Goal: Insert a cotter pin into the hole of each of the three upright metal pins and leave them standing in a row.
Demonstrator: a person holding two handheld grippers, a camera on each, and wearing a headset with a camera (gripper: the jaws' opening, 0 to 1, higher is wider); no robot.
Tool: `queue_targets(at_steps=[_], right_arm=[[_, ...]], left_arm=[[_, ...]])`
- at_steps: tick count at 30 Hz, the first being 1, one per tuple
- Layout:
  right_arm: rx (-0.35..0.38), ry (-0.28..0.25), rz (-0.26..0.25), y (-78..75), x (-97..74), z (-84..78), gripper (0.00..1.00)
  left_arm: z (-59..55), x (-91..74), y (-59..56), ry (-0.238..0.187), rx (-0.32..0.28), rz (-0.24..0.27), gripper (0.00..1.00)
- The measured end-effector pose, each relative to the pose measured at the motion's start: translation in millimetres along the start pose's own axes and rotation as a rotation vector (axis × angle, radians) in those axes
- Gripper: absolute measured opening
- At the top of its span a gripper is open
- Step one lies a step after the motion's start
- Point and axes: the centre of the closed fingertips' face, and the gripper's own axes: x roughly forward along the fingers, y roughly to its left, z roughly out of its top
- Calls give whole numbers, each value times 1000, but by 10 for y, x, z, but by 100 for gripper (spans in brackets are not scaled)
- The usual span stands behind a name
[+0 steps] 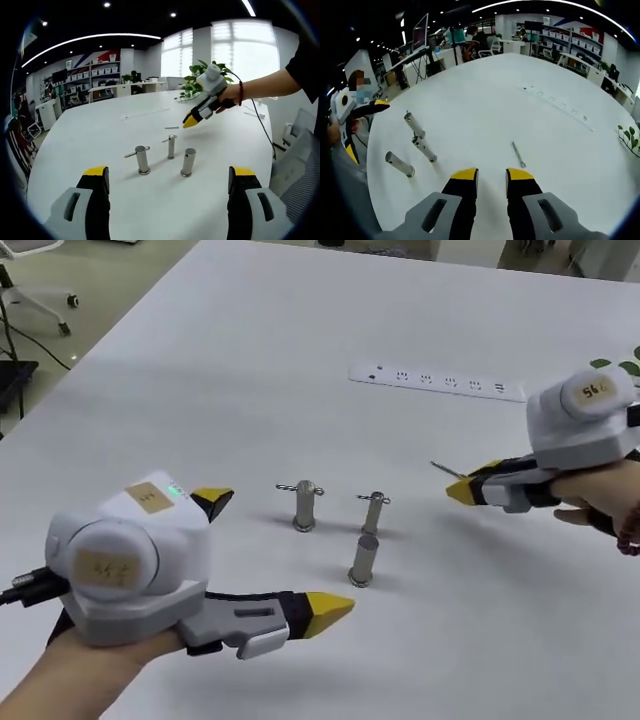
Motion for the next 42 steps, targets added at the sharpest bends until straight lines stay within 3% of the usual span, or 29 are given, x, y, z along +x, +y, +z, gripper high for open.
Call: queue_targets(at_steps=[8, 16, 30, 42], right_arm=[[-12, 38, -19, -349, 238, 25, 16], [-45, 101, -24, -395, 345, -6, 14], [-32, 158, -19, -469, 426, -63, 5], [-83, 202, -38, -526, 446, -99, 0]], left_arm=[[3, -2, -10, 0, 3, -4, 99], [-13, -5, 0, 6, -9, -6, 99], [-28, -12, 11, 13, -24, -6, 97], [-38, -3, -28, 20, -17, -19, 96]])
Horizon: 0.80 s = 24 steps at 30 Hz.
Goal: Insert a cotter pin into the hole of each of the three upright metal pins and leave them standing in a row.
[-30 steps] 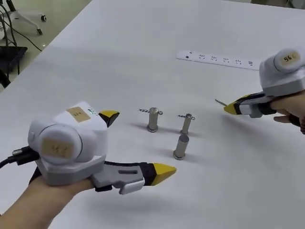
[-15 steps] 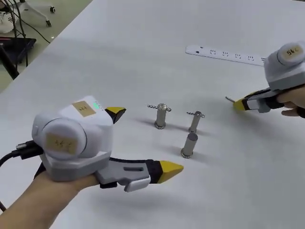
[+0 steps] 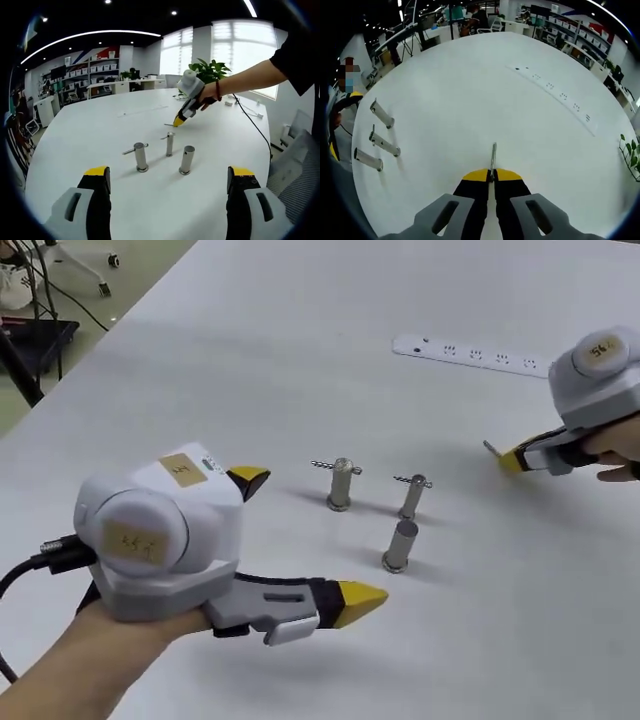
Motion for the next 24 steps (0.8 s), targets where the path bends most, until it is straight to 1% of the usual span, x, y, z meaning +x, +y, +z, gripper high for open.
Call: queue_targets(at_steps=[4, 8, 12, 14, 16, 17, 19, 21, 22, 24], right_arm=[[-37, -5, 6, 45, -14, -1, 0], [-38, -23, 28, 121, -41, 3, 0], [-78, -33, 22, 169, -77, 19, 0], [-99, -47, 21, 210, -106, 46, 0], [-159, -58, 14, 254, -144, 75, 0], [-177, -56, 15, 283, -159, 76, 0], [-215, -65, 16, 241, -159, 118, 0], [-244, -78, 17, 306, -207, 140, 0], [-271, -86, 16, 351, -243, 154, 0], [-304, -90, 12, 400, -288, 164, 0]], left_arm=[[-1, 12, -36, 1, 8, -14, 96], [-6, 13, -41, 5, 10, -18, 95], [0, 10, -52, 1, -4, -26, 92], [9, 12, -72, -4, -5, -34, 92], [11, 13, -93, -3, 0, -39, 91], [8, 14, -101, -1, 3, -41, 90], [4, 16, -121, 3, 9, -47, 90], [5, 18, -136, 3, 6, -54, 89], [7, 19, -144, 2, 3, -57, 88], [19, 15, -155, 0, 3, -62, 86]])
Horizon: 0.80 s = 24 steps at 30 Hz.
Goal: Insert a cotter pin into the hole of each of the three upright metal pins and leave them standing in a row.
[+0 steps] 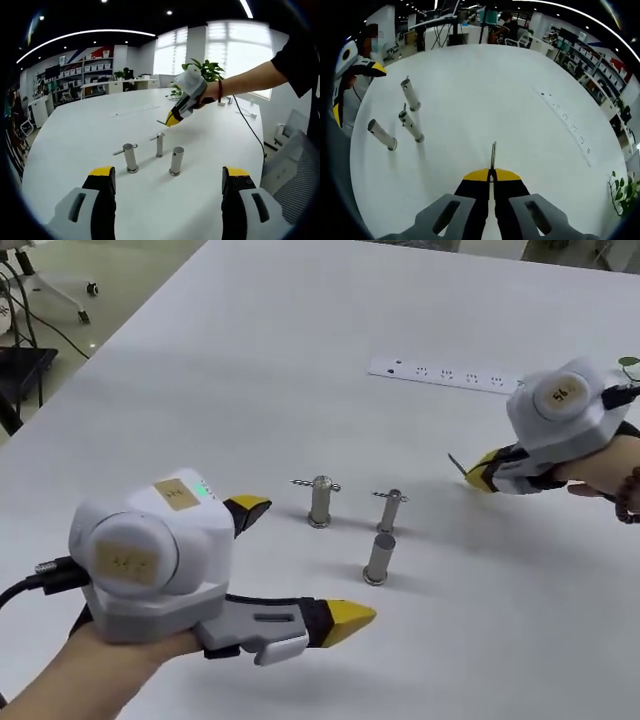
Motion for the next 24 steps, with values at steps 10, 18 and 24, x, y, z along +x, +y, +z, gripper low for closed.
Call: queue_targets(at_steps=[10, 18, 24], right_arm=[[-115, -48, -3, 286, -284, 129, 0], [-140, -108, 30, 545, -476, 180, 0], [-181, -134, 57, 699, -558, 192, 0]], left_arm=[[170, 14, -7, -32, -12, -4, 76], [195, 113, -95, 10, -14, -45, 66], [236, 162, -169, 12, -48, -80, 55]])
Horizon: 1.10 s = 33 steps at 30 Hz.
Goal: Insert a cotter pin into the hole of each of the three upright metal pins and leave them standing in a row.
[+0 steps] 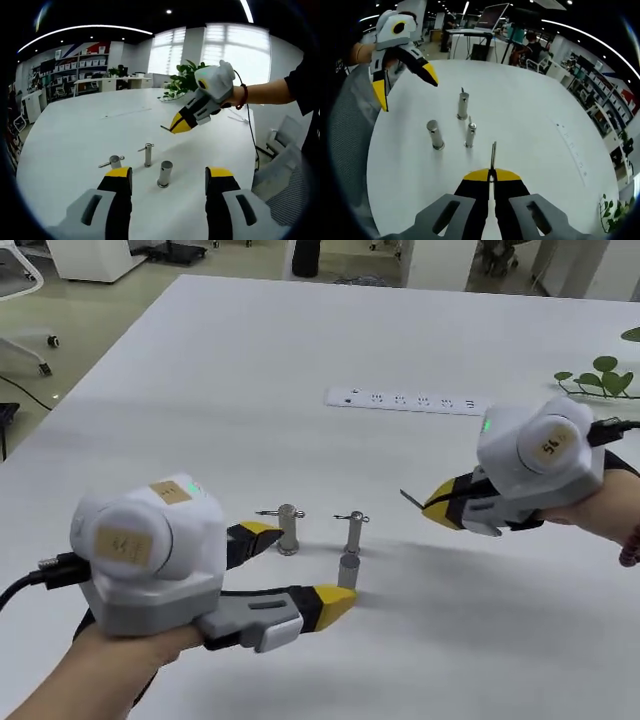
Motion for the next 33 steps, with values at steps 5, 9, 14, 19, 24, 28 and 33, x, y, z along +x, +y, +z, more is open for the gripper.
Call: queue_targets(at_steps=[5, 9, 14, 19, 24, 28, 33], right_arm=[[-23, -27, 25, 160, -68, 91, 0], [-42, -51, 37, 267, -110, 173, 0], [-91, -82, 63, 448, -132, 273, 0], [-142, -92, 80, 564, -140, 318, 0], [-187, -104, 88, 630, -146, 364, 0], [-216, -109, 95, 675, -147, 396, 0], [-251, -118, 103, 719, -147, 436, 0]], left_arm=[[25, 49, -41, 9, -10, -16, 51], [34, 89, -73, 23, -30, -34, 45], [33, 131, -109, 41, -60, -55, 38], [45, 167, -124, 50, -105, -62, 35], [51, 191, -120, 52, -163, -69, 33], [39, 205, -128, 55, -194, -76, 27], [38, 221, -168, 54, -229, -92, 23]])
